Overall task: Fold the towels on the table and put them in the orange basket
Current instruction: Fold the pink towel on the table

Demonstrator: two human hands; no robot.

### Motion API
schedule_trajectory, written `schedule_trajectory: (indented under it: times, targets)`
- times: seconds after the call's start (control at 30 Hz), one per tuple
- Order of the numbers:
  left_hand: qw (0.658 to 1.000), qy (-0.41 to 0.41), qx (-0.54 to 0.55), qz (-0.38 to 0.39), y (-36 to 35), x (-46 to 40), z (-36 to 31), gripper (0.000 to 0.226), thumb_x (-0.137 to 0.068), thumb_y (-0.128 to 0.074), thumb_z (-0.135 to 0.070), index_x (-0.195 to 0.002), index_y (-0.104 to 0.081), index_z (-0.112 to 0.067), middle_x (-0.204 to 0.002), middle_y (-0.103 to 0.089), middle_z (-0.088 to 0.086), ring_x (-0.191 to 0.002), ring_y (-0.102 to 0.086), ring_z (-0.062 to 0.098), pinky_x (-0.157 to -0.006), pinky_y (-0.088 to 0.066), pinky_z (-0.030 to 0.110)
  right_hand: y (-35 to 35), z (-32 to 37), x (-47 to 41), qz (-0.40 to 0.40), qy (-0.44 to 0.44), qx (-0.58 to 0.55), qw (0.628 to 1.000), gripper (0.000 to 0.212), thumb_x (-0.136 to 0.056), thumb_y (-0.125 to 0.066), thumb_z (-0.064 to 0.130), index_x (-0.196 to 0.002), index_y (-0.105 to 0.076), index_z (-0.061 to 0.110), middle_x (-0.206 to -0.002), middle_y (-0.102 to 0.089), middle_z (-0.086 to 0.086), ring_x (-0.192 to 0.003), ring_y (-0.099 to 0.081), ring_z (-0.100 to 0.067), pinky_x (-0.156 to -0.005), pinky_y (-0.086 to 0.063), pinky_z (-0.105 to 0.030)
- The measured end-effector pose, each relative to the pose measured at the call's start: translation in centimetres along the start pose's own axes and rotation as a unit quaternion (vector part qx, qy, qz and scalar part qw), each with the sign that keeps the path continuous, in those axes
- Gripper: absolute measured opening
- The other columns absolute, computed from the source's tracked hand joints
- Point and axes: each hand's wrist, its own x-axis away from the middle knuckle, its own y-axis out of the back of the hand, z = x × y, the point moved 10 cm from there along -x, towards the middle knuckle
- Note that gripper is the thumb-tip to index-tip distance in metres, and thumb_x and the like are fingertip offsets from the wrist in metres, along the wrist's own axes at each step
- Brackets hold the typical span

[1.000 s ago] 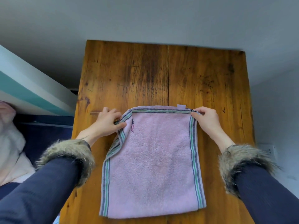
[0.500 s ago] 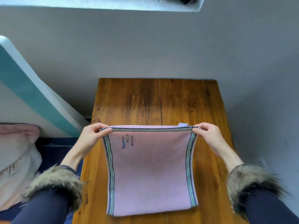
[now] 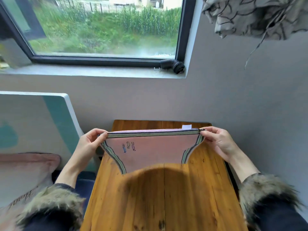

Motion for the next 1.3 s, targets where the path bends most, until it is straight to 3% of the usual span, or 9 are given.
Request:
schedule_trajectory:
  times: [0.13, 0.23, 0.3, 0.37, 0.5, 0.57, 0.67, 0.8, 1.3]
  targets:
    - [1.0, -0.025, -0.018, -0.008, 1.5, 0.1, -1.9, 0.01, -0.088, -0.06, -0.009, -0.091, -0.067, -0.016, -0.081, -0.069, -0.012, -0.077, -0.061, 0.0, -0.067, -0.045, 0.007, -0.9, 2.8, 0.5, 0.005, 0.052, 0.029, 0.998, 0.065, -0.032, -0.089, 0.052, -0.081, -0.07, 0.013, -0.076, -0.068, -0.004, -0.071, -0.065, -0.01, -0.065, -0.054, -0.018]
    - [0.998, 0.004, -0.057, 0.028, 1.8, -0.1, -1.5, 0.018, -0.088, -0.06, -0.012, -0.104, -0.066, -0.02, -0.096, -0.069, -0.003, -0.089, -0.061, 0.008, -0.074, -0.045, 0.016, -1.8, 3.2, 1.0, 0.028, 0.042, 0.062, 0.997, 0.024, -0.076, -0.071, 0.01, -0.1, -0.067, 0.007, -0.09, -0.067, -0.01, -0.08, -0.062, -0.015, -0.07, -0.054, -0.016]
    - [0.997, 0.028, -0.057, 0.053, 1.4, 0.1, -1.0, 0.014, -0.088, -0.06, -0.009, -0.097, -0.068, -0.016, -0.088, -0.069, 0.001, -0.077, -0.062, 0.004, -0.065, -0.046, 0.013, -1.9, 2.8, 1.6, 0.042, 0.014, 0.096, 0.994, 0.021, -0.083, -0.059, -0.005, -0.103, -0.066, 0.0, -0.084, -0.07, -0.007, -0.079, -0.063, -0.017, -0.068, -0.055, -0.016]
    - [0.995, 0.058, -0.02, 0.077, 0.9, 0.6, -0.5, 0.008, -0.085, -0.065, -0.005, -0.085, -0.07, -0.01, -0.078, -0.067, 0.004, -0.063, -0.061, 0.001, -0.056, -0.047, 0.012, -2.1, 1.8, 2.5, 0.085, -0.034, 0.117, 0.989, 0.014, -0.08, -0.067, 0.002, -0.094, -0.069, 0.001, -0.082, -0.071, -0.009, -0.076, -0.065, -0.017, -0.064, -0.055, -0.018]
    - [0.979, 0.131, 0.049, 0.149, -0.3, 2.6, 1.5, 0.009, -0.069, -0.076, -0.016, -0.075, -0.074, -0.01, -0.074, -0.066, 0.006, -0.062, -0.06, 0.008, -0.055, -0.049, 0.015, -0.8, -1.6, 4.8, 0.151, -0.147, 0.142, 0.967, 0.067, -0.032, -0.093, 0.039, -0.085, -0.072, 0.004, -0.084, -0.071, -0.012, -0.076, -0.067, -0.017, -0.063, -0.055, -0.023]
    - [0.973, 0.156, 0.044, 0.164, -0.7, 3.3, 2.9, 0.02, -0.065, -0.075, -0.021, -0.079, -0.073, -0.006, -0.075, -0.066, 0.009, -0.063, -0.06, 0.011, -0.056, -0.049, 0.016, -0.5, -3.5, 5.4, 0.165, -0.19, 0.148, 0.957, 0.048, -0.05, -0.09, 0.029, -0.086, -0.071, 0.003, -0.087, -0.069, -0.015, -0.079, -0.065, -0.02, -0.065, -0.056, -0.026]
    - [0.97, 0.19, 0.025, 0.15, -1.6, 3.2, 6.1, 0.032, -0.062, -0.078, -0.027, -0.083, -0.072, -0.004, -0.08, -0.068, 0.011, -0.069, -0.061, 0.016, -0.061, -0.051, 0.022, 0.1, -6.0, 4.9, 0.118, -0.233, 0.155, 0.953, 0.005, -0.081, -0.066, 0.002, -0.085, -0.068, 0.003, -0.086, -0.067, -0.014, -0.076, -0.062, -0.02, -0.065, -0.056, -0.025]
    - [0.971, 0.215, -0.043, 0.095, -3.1, 2.0, 11.5, 0.01, -0.087, -0.064, -0.014, -0.089, -0.07, -0.006, -0.084, -0.065, 0.009, -0.074, -0.055, 0.017, -0.066, -0.044, 0.028, 0.7, -9.9, 2.5, 0.049, -0.258, 0.207, 0.942, 0.006, -0.086, -0.061, 0.002, -0.085, -0.067, 0.005, -0.08, -0.067, -0.007, -0.072, -0.061, -0.015, -0.065, -0.052, -0.025]
    - [0.95, 0.101, -0.297, -0.008, -7.8, -11.1, 22.3, 0.014, -0.089, -0.057, -0.024, -0.09, -0.068, -0.016, -0.087, -0.064, -0.001, -0.084, -0.057, 0.014, -0.074, -0.043, 0.028, 2.3, -21.6, -12.7, -0.134, -0.136, 0.279, 0.941, 0.013, -0.091, -0.055, 0.012, -0.097, -0.067, 0.01, -0.097, -0.064, -0.003, -0.094, -0.058, -0.017, -0.076, -0.045, -0.026]
